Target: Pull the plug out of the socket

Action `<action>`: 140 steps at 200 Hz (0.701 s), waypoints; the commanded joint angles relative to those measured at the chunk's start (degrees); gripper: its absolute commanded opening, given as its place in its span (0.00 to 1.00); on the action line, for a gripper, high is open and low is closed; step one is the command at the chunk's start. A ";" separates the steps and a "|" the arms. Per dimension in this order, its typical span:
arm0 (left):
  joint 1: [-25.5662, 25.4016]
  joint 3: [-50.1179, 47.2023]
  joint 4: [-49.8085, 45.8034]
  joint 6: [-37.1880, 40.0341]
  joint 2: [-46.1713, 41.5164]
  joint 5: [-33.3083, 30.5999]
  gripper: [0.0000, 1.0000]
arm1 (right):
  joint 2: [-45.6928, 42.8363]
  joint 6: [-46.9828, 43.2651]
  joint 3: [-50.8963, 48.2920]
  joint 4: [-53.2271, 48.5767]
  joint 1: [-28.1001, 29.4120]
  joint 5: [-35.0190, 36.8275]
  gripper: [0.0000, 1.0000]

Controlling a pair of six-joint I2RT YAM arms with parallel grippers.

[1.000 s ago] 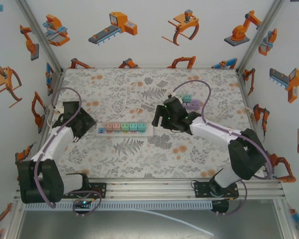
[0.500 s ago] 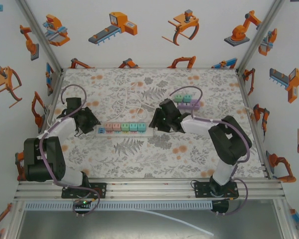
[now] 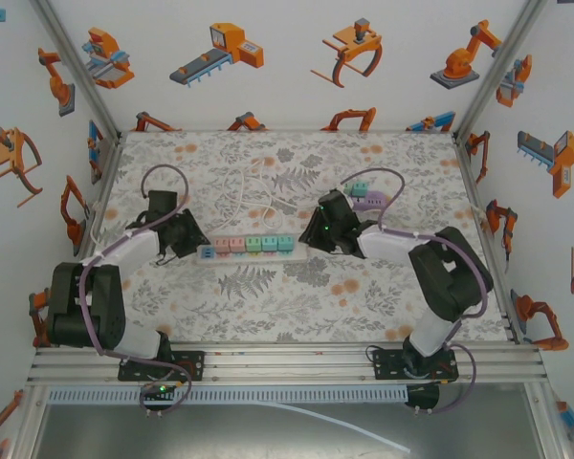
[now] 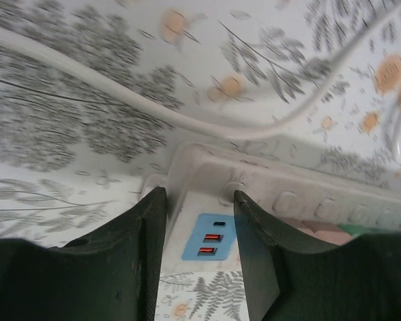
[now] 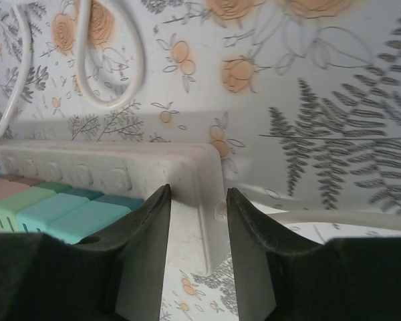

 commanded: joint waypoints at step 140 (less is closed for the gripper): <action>-14.93 -0.42 -1.00 -6.96 -5.94 -0.64 0.62 | -29.05 -5.32 -14.52 -11.87 -9.87 4.96 0.44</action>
